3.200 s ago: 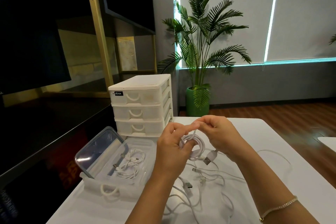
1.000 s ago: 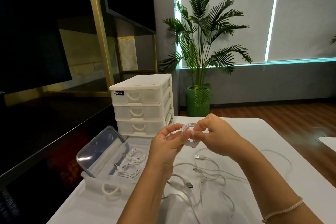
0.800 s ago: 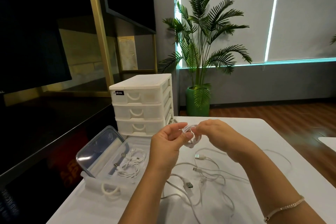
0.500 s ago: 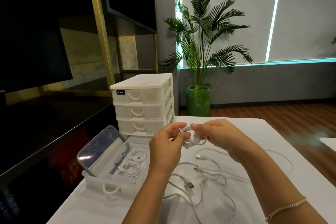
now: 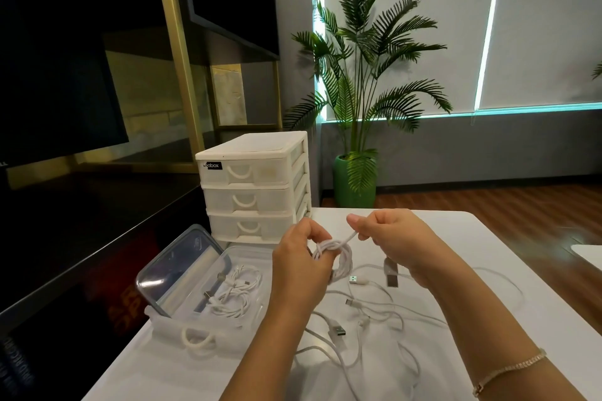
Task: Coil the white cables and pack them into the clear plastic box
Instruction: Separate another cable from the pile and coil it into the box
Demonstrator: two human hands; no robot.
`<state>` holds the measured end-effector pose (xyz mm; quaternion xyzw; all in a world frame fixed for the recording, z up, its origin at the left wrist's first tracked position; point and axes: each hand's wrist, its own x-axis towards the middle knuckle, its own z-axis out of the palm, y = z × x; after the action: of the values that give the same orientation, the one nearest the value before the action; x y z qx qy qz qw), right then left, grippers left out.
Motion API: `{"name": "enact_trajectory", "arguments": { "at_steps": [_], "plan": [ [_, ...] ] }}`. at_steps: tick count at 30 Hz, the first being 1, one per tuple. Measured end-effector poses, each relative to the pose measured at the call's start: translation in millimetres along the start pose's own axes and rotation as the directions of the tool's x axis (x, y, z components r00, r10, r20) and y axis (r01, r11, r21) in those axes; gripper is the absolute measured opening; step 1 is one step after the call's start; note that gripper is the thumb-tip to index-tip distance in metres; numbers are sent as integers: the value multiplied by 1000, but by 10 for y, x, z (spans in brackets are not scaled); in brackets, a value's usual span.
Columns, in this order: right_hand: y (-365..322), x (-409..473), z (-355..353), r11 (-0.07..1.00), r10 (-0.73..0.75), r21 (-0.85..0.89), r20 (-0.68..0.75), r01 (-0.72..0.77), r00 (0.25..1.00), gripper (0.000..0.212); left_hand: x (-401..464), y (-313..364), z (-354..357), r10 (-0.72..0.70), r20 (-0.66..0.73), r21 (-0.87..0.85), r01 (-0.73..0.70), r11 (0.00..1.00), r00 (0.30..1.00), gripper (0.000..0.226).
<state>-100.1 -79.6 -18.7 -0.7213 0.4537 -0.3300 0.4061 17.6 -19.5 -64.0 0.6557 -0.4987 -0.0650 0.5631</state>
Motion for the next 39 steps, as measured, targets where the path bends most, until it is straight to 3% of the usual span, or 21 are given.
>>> {"name": "enact_trajectory", "arguments": {
  "at_steps": [5,9,16,19,24,30,33,36,39],
  "plan": [
    [-12,5,23,997,-62,-38,-16,61,998,41,-17,-8,2,-16,86,-48,21,999,996,26],
    [-22,-14,20,995,-101,-20,36,102,994,34,-18,8,-19,-59,163,-244,99,965,985,25],
    [2,-13,37,985,-169,64,105,163,980,24,-64,58,-18,79,171,-406,-3,914,982,41],
    [10,-3,65,983,-167,104,137,153,976,24,-70,74,-16,149,129,-385,-88,918,980,51],
    [35,12,106,989,-125,99,161,110,979,24,-79,75,12,196,33,-301,-177,937,980,30],
    [16,25,58,988,-146,-50,34,147,989,14,-54,-1,-12,102,-139,-202,-129,971,985,24],
    [-94,-56,-10,984,-151,-76,122,161,981,25,-41,-14,-17,58,-239,-191,-106,976,969,21],
    [-132,-122,43,975,-95,-166,277,145,956,53,-40,-12,-25,37,-284,-190,-94,977,958,22],
    [-92,-108,157,950,-113,-255,256,180,960,63,-40,-8,-13,-1,-276,-182,-51,982,961,22]
  ]
}}
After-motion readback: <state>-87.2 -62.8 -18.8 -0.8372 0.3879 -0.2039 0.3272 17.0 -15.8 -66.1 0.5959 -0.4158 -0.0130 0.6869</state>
